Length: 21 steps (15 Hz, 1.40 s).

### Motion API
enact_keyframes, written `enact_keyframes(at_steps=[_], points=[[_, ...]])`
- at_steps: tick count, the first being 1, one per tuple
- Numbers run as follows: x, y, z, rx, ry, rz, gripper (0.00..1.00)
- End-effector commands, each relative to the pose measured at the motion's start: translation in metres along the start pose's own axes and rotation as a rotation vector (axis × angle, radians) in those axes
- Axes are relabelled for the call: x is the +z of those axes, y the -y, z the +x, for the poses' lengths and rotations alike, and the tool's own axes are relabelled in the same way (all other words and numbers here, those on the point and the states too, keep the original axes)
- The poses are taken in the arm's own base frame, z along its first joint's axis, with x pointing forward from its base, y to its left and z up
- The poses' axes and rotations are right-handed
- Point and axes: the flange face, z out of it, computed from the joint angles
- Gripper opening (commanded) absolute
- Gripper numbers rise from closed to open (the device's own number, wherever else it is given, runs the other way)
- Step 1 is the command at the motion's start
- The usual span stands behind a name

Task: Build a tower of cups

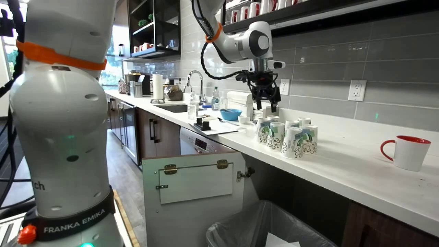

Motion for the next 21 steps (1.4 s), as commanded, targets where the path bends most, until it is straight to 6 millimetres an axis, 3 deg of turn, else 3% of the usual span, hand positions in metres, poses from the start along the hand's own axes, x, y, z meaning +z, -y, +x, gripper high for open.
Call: enact_keyframes(at_steps=[1, 8, 18, 20, 21], points=[[0.010, 0.003, 0.037, -0.018, -0.033, -0.038, 1.00], [0.028, -0.014, 0.089, -0.008, -0.072, -0.036, 1.00], [0.076, -0.008, 0.125, -0.030, -0.029, -0.036, 1.00], [0.082, -0.007, 0.130, -0.037, -0.030, -0.028, 0.92], [0.085, -0.006, 0.132, -0.038, -0.028, -0.026, 0.73]])
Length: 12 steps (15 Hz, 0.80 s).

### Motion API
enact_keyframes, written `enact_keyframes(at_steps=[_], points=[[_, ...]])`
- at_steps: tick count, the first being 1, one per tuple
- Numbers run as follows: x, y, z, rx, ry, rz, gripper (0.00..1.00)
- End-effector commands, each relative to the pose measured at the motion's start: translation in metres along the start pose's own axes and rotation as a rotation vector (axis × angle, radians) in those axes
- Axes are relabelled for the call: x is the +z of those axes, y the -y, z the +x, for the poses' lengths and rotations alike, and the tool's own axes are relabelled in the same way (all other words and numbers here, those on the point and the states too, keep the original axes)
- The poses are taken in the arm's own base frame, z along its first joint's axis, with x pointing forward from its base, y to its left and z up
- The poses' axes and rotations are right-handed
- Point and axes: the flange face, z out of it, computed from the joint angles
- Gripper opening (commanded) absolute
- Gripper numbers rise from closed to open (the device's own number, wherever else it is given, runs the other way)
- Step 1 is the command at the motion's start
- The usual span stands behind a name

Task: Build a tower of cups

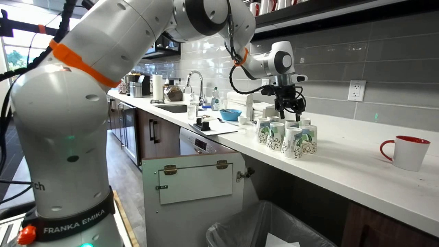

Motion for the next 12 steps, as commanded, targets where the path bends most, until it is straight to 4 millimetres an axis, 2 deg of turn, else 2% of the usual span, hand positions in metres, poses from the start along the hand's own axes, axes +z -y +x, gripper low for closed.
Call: enact_keyframes(at_steps=[1, 5, 9, 12], points=[[0.014, 0.002, 0.014, -0.018, 0.019, 0.026, 0.71], [0.021, -0.004, 0.020, -0.010, 0.020, 0.040, 0.41], [0.007, -0.010, 0.025, 0.002, -0.010, 0.029, 0.40], [-0.024, -0.005, 0.025, -0.006, -0.044, 0.003, 0.40]])
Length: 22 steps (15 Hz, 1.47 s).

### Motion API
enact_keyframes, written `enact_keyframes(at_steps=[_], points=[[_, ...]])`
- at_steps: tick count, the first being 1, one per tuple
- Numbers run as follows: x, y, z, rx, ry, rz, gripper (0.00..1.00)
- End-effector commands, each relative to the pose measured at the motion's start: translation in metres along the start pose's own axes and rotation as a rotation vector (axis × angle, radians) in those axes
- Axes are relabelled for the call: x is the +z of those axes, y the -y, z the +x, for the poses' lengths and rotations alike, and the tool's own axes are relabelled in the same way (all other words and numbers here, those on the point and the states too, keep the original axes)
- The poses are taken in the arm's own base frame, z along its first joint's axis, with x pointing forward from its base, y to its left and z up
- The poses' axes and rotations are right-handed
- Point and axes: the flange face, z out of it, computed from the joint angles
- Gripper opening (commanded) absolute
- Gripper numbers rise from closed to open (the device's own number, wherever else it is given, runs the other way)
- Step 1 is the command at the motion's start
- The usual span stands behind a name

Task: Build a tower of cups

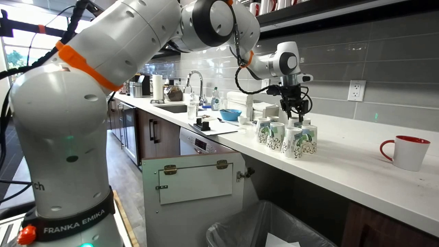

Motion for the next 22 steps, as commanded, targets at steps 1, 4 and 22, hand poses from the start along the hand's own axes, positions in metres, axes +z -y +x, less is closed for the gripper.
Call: enact_keyframes(at_steps=[1, 4, 22], points=[[-0.040, 0.007, 0.000, -0.021, -0.023, -0.024, 0.40], [-0.078, 0.018, -0.004, -0.040, -0.051, -0.037, 0.40], [-0.148, 0.039, -0.080, -0.082, 0.091, -0.039, 0.40]])
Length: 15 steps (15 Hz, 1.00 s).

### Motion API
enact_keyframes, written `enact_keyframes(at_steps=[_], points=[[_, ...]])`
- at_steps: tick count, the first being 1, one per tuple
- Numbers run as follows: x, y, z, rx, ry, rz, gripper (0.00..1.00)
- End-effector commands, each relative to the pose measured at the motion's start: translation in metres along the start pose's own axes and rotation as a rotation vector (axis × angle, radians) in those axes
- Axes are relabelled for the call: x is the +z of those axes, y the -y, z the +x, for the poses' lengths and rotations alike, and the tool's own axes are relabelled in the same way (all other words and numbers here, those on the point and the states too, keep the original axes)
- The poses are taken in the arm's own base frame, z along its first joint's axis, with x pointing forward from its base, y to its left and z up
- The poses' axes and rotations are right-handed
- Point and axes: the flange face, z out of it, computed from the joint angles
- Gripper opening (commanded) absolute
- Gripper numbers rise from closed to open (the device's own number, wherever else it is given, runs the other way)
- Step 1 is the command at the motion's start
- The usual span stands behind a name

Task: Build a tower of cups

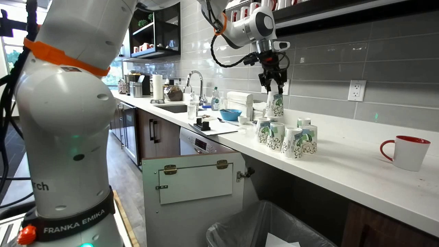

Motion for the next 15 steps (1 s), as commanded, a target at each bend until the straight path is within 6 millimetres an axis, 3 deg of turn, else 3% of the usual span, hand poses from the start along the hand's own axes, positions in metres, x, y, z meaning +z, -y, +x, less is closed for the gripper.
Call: enact_keyframes(at_steps=[1, 15], points=[[0.003, -0.002, -0.019, 0.000, 0.020, 0.046, 0.40], [0.014, -0.010, -0.018, 0.030, -0.040, 0.090, 0.40]])
